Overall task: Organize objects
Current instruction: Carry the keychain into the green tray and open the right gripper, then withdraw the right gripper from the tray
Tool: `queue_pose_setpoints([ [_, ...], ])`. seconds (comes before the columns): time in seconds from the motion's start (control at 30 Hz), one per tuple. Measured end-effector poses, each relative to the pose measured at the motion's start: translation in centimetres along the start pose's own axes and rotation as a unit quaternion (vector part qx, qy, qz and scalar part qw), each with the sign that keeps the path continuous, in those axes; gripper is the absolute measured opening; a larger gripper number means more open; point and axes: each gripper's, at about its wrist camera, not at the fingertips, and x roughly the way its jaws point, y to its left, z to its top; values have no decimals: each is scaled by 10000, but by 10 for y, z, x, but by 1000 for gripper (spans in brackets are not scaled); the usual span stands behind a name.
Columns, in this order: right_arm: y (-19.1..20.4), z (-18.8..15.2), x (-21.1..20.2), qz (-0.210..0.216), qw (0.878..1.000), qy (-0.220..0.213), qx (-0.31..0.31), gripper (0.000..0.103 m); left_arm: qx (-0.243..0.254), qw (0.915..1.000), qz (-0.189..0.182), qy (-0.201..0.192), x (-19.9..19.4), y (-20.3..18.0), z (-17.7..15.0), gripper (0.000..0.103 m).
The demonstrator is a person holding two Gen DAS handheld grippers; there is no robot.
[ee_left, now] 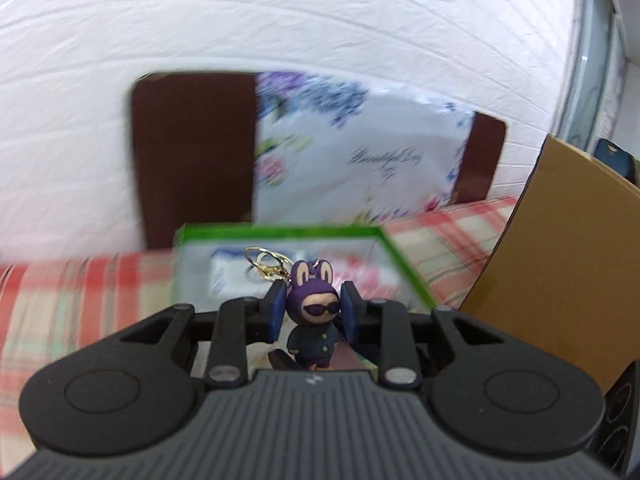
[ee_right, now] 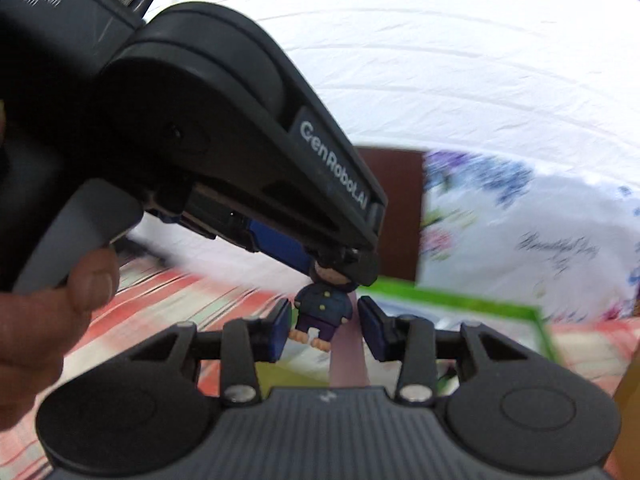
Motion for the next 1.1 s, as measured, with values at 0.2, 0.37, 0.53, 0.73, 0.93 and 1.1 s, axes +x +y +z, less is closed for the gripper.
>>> queue_pose_setpoints([
  [0.2,-52,-18,33,-495,9983,253,190,37,236,9990,-250,271,66,-25,7,31],
  [0.37,-67,-41,54,-573,9953,736,278,60,383,9968,370,590,101,-26,-5,33],
  [0.53,-82,-47,30,-580,9933,665,745,62,346,9941,740,711,91,-18,-8,35],
  [0.73,-97,-49,-14,-695,9854,597,1436,66,356,9904,1086,774,58,-21,-15,42],
  [0.93,-95,-46,-54,-645,9729,746,2093,70,365,9883,1212,852,17,-26,-34,46],
  [1.1,-86,-51,-77,-544,9711,863,2158,71,435,9870,1299,840,-17,-27,-56,51],
])
